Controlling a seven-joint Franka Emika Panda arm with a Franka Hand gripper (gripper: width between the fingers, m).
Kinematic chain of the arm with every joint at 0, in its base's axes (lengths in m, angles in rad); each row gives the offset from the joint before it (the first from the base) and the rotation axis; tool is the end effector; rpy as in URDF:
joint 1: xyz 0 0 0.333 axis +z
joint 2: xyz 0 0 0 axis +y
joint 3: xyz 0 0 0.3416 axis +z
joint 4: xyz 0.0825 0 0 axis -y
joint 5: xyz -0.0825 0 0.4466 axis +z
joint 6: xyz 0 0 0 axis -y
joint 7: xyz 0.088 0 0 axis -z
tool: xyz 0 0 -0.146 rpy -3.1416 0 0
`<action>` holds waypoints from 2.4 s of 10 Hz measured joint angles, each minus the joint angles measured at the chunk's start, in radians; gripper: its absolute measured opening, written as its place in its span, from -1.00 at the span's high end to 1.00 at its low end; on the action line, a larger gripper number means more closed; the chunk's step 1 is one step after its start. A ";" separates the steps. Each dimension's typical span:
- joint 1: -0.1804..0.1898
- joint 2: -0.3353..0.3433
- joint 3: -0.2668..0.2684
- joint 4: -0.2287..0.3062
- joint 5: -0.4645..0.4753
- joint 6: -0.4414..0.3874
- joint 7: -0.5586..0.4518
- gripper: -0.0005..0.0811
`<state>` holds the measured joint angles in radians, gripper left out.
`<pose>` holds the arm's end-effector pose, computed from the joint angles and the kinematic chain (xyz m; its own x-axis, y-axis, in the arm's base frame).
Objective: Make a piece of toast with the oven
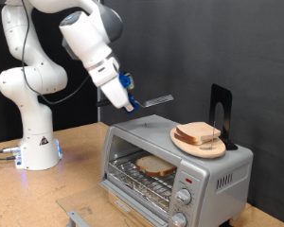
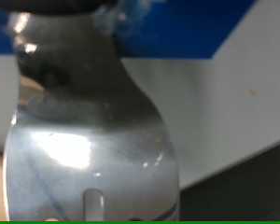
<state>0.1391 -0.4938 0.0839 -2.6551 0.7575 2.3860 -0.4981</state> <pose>0.4357 0.1214 0.3766 0.9378 0.1216 0.3252 0.2636 -0.8590 -0.4388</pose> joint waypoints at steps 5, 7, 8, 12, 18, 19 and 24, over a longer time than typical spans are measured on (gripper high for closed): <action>0.025 0.087 0.166 0.042 -0.017 0.124 0.171 0.01; 0.025 0.136 0.190 0.056 -0.024 0.150 0.189 0.01; 0.026 0.149 0.193 0.056 -0.023 0.158 0.189 0.01; 0.026 0.158 0.187 0.047 -0.006 0.163 0.157 0.01; 0.012 0.156 0.173 0.027 -0.004 0.177 0.147 -0.11; 0.012 0.154 0.169 0.029 0.003 0.181 0.135 -0.58; 0.012 0.093 0.125 0.057 0.060 0.140 0.068 -0.99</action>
<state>0.1515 -0.4008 0.2090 -2.5983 0.8174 2.5257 -0.4299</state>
